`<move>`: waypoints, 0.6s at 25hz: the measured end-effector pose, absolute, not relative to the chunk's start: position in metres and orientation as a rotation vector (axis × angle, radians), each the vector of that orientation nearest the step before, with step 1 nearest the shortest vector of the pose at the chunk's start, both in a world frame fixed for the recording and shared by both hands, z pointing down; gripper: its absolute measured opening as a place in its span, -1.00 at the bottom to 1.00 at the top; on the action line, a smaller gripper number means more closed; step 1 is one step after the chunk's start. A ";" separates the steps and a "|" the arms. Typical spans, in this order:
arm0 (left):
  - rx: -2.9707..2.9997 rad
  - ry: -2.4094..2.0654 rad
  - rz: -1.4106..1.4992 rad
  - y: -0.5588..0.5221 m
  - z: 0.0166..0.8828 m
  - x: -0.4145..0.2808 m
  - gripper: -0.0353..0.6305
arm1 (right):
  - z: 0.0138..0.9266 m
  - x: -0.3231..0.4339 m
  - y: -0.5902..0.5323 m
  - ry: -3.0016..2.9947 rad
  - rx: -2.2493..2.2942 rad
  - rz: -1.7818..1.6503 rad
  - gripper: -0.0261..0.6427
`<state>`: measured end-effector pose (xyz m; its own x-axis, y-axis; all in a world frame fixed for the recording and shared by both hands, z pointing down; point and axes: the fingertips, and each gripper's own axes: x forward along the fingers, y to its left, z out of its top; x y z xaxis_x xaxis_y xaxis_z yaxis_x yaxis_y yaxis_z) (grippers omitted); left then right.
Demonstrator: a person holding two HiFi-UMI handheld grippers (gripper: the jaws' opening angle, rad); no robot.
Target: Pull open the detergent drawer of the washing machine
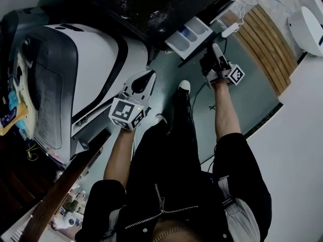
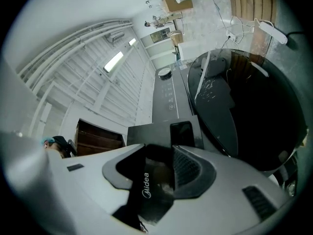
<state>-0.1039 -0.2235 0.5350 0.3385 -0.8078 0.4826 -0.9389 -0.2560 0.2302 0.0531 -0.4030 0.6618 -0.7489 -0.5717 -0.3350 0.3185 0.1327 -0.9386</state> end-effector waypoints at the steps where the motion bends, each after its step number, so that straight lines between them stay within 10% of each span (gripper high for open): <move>1: 2.137 -1.523 0.367 -0.223 0.535 -0.103 -0.84 | 0.662 0.058 -0.402 1.743 -0.253 -1.689 -0.40; 15: 2.168 -1.473 0.371 -0.212 0.537 -0.097 -0.84 | 0.658 0.092 -0.385 1.756 -0.308 -1.646 -0.47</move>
<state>-0.0970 -0.2122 0.5371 0.3812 -0.7902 0.4798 -0.9232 -0.2985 0.2420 0.0922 -0.3849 0.6579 -0.7268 -0.6059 -0.3235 0.2838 0.1640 -0.9448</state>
